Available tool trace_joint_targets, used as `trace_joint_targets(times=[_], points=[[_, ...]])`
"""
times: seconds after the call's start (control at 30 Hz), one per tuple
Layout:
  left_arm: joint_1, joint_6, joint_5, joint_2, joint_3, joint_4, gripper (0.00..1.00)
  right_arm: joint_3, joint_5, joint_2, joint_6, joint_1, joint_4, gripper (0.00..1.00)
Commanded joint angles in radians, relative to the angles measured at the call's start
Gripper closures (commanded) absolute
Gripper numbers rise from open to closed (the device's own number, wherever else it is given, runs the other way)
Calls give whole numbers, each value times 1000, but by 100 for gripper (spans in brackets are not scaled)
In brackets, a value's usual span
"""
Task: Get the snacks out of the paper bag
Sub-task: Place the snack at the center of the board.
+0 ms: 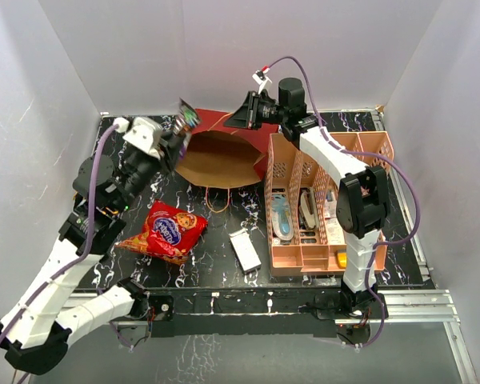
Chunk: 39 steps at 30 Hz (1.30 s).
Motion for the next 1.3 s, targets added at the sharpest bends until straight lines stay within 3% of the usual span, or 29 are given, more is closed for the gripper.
trace_joint_targets(times=[0.0,0.07,0.13,0.3,0.6,0.9,1.27], points=[[3,249,-561,143,67,188,79,5,-12,-75,2,-2,70,92],[21,346,-687,237,75,315,79,3,-19,-79,5,-2,66,92],[89,349,-717,324,87,393,79,-3,-19,-86,4,-2,60,92],[408,9,-622,444,39,371,80,-6,-21,-102,2,-2,49,92],[597,-134,-684,595,-155,342,80,25,-40,-101,-16,0,2,92],[697,-284,-682,789,-130,232,80,57,-49,-87,-25,1,-27,92],[749,-288,-673,943,-32,186,78,49,-34,-94,-36,5,-49,92]])
